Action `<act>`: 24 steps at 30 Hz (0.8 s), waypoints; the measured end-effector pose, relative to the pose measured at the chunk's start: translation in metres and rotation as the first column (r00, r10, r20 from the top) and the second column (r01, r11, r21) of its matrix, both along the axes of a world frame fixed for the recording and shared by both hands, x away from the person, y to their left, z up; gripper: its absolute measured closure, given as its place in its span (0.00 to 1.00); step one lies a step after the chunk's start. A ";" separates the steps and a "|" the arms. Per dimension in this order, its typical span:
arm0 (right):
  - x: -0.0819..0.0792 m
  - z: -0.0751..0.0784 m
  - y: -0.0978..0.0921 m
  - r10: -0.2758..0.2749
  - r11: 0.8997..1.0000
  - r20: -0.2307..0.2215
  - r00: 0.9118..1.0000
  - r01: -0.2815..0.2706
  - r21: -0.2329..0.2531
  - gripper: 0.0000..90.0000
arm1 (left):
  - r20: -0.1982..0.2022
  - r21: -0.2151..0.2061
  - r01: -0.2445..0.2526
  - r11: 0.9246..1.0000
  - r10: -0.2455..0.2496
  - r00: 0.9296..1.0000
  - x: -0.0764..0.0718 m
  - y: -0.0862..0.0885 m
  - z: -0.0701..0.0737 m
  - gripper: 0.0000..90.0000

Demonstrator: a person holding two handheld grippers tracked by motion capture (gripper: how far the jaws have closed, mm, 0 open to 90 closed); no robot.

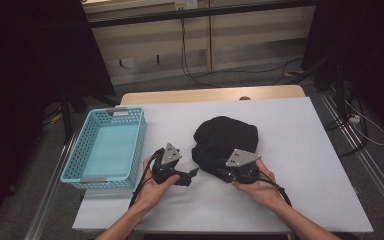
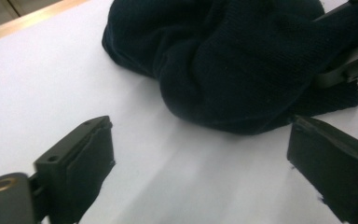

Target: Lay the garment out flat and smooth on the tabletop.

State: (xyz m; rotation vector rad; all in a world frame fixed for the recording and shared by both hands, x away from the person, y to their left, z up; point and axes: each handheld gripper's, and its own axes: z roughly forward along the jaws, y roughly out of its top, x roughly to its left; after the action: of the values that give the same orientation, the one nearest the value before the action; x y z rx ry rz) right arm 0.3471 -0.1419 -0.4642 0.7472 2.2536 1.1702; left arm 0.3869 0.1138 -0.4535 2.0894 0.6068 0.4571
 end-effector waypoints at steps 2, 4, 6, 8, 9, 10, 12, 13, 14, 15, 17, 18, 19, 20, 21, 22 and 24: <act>-0.001 0.008 -0.003 0.022 0.999 -0.004 1.000 -0.022 0.027 0.79 | 0.002 -0.015 0.005 1.000 -0.005 1.000 0.000 -0.001 0.000 0.15; -0.004 0.019 -0.005 0.044 0.998 0.007 0.999 -0.044 0.053 0.81 | 0.014 -0.022 0.013 1.000 -0.013 1.000 0.001 -0.001 0.001 0.14; -0.006 0.029 -0.007 0.048 0.996 0.027 0.998 -0.050 0.069 0.81 | 0.023 -0.020 0.013 1.000 -0.013 1.000 0.000 -0.002 0.001 0.13; -0.008 0.037 -0.008 0.052 0.995 0.045 0.998 -0.056 0.081 0.82 | 0.033 -0.022 0.027 0.999 -0.026 0.999 0.000 -0.003 0.001 0.13; -0.008 0.040 -0.009 0.057 0.994 0.052 0.997 -0.061 0.093 0.82 | 0.035 -0.020 0.029 0.999 -0.029 0.999 0.000 -0.004 0.000 0.11; -0.008 0.044 -0.009 0.063 0.992 0.062 0.996 -0.070 0.102 0.82 | 0.032 -0.026 0.032 0.999 -0.031 0.999 0.001 -0.006 -0.001 0.08; -0.009 0.054 -0.008 0.074 0.990 0.087 0.994 -0.084 0.118 0.82 | 0.034 -0.015 0.029 0.999 -0.029 0.999 0.003 -0.011 -0.005 0.08; -0.010 0.058 -0.007 0.074 0.989 0.096 0.993 -0.086 0.123 0.82 | 0.035 -0.008 0.027 1.000 -0.026 0.999 0.004 -0.014 -0.006 0.09; -0.010 0.063 -0.006 0.073 0.987 0.105 0.992 -0.087 0.134 0.83 | 0.035 -0.007 0.026 1.000 -0.025 0.999 0.004 -0.015 -0.007 0.10; -0.010 0.067 -0.007 0.073 0.984 0.109 0.991 -0.089 0.156 0.83 | 0.038 -0.005 0.030 1.000 -0.030 0.999 0.004 -0.015 -0.006 0.10; -0.011 0.076 -0.007 0.074 0.979 0.126 0.989 -0.096 0.177 0.83 | 0.042 -0.039 0.029 0.999 -0.028 0.999 0.003 -0.013 -0.002 0.10; -0.013 0.080 -0.007 0.079 0.978 0.137 0.987 -0.103 0.180 0.83 | 0.047 -0.046 0.026 0.999 -0.023 0.999 0.004 -0.013 0.001 0.10; -0.014 0.084 -0.006 0.083 0.977 0.144 0.986 -0.109 0.185 0.84 | 0.049 -0.064 0.025 0.998 -0.022 0.999 0.005 -0.014 0.004 0.11; -0.015 0.087 -0.005 0.085 0.973 0.148 0.985 -0.114 0.199 0.84 | 0.047 -0.078 0.023 0.997 -0.020 0.999 0.007 -0.014 0.007 0.13; -0.015 0.091 -0.005 0.088 0.971 0.155 0.984 -0.120 0.207 0.84 | 0.043 -0.089 0.025 0.996 -0.021 0.999 0.008 -0.015 0.010 0.12; -0.016 0.096 -0.004 0.088 0.968 0.165 0.982 -0.123 0.217 0.84 | 0.029 -0.109 0.037 0.993 -0.035 0.999 0.009 -0.016 0.013 0.13; -0.016 0.103 -0.005 0.083 0.968 0.186 0.979 -0.123 0.217 0.84 | -0.002 -0.129 0.066 0.989 -0.067 0.998 0.009 -0.017 0.021 0.35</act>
State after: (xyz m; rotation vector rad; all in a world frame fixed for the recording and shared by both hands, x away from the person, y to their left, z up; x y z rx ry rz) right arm 0.3312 -0.1466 -0.3610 0.5897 2.0557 1.5027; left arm 0.3963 0.0967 -0.4323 1.9819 0.5542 0.3641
